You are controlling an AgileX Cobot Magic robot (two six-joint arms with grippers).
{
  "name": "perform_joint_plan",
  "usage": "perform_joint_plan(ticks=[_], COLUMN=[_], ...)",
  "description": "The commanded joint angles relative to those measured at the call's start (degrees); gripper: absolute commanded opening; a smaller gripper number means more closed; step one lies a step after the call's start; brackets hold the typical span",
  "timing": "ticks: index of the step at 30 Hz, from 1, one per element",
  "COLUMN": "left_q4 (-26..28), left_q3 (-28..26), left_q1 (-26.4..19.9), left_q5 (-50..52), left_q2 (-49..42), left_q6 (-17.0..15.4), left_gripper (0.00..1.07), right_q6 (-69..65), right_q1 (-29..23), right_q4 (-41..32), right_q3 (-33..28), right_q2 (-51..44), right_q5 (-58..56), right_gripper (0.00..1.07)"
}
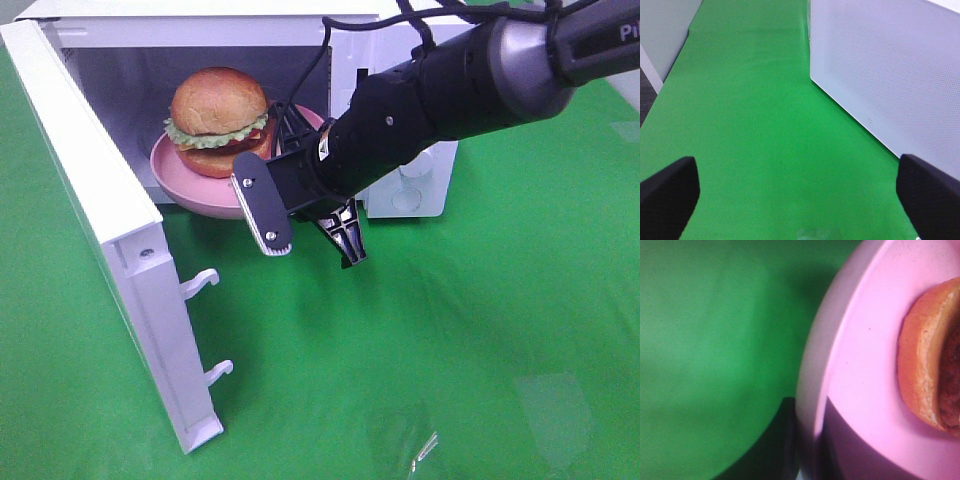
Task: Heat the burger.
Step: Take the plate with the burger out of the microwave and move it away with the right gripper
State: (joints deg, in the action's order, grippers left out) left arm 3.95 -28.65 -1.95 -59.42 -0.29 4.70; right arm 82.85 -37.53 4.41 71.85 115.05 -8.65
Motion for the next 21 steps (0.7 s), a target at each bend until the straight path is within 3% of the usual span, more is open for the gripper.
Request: perform_joint_plan(ticks=[1, 21], left_q4=[0.29, 0.29], left_q3=[0.17, 0.17], left_q1=[0.0, 0.0], left_q5=[0.06, 0.06], left_q2=[-1.03, -1.03], left_q6=[-0.11, -0.11], left_gripper=[1.0, 1.0], right_q6=[-1.32, -2.64], right_q1=[0.74, 0.74], right_q4=[-0.34, 0.92], right_q3=[-3.27, -18.51], right_q2=[-4.13, -16.44], right_q5=[4.58, 5.73], right_gripper=[0.0, 0.0])
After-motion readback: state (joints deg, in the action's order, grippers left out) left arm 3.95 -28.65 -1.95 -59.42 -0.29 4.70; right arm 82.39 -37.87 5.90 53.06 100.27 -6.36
